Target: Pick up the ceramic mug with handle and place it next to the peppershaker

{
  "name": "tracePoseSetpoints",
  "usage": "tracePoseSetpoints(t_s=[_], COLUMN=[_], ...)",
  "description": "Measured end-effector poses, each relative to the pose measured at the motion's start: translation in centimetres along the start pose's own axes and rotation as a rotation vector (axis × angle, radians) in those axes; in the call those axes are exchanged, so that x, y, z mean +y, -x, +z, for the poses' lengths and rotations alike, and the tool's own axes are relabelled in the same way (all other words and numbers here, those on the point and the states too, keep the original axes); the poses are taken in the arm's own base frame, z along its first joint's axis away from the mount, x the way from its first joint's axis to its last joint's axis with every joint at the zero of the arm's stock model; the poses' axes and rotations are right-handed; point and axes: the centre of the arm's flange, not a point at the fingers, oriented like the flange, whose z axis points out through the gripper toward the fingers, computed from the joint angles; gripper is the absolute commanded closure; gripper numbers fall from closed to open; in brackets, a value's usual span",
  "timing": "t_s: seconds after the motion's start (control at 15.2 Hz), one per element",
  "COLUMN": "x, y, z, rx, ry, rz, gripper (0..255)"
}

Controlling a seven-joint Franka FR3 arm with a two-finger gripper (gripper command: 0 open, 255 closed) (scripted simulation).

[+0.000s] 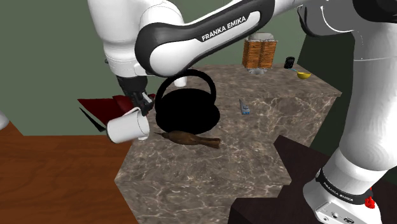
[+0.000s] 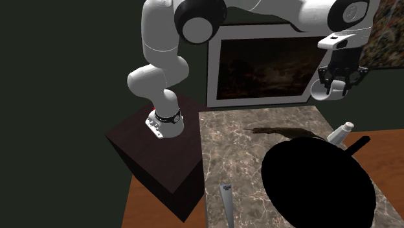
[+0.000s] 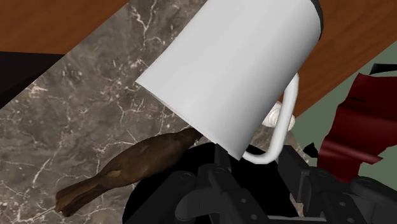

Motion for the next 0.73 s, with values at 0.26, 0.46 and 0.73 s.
tracePoseSetpoints(t_s=[0.26,0.46,0.73], x=[0.6,0.9,1.7], y=[0.1,0.4,0.7], z=[2.0,3.5,5.6], rx=[0.000,0.000,0.000], ry=[0.000,0.000,0.000], rz=[0.000,0.000,0.000], gripper=[255,255,255])
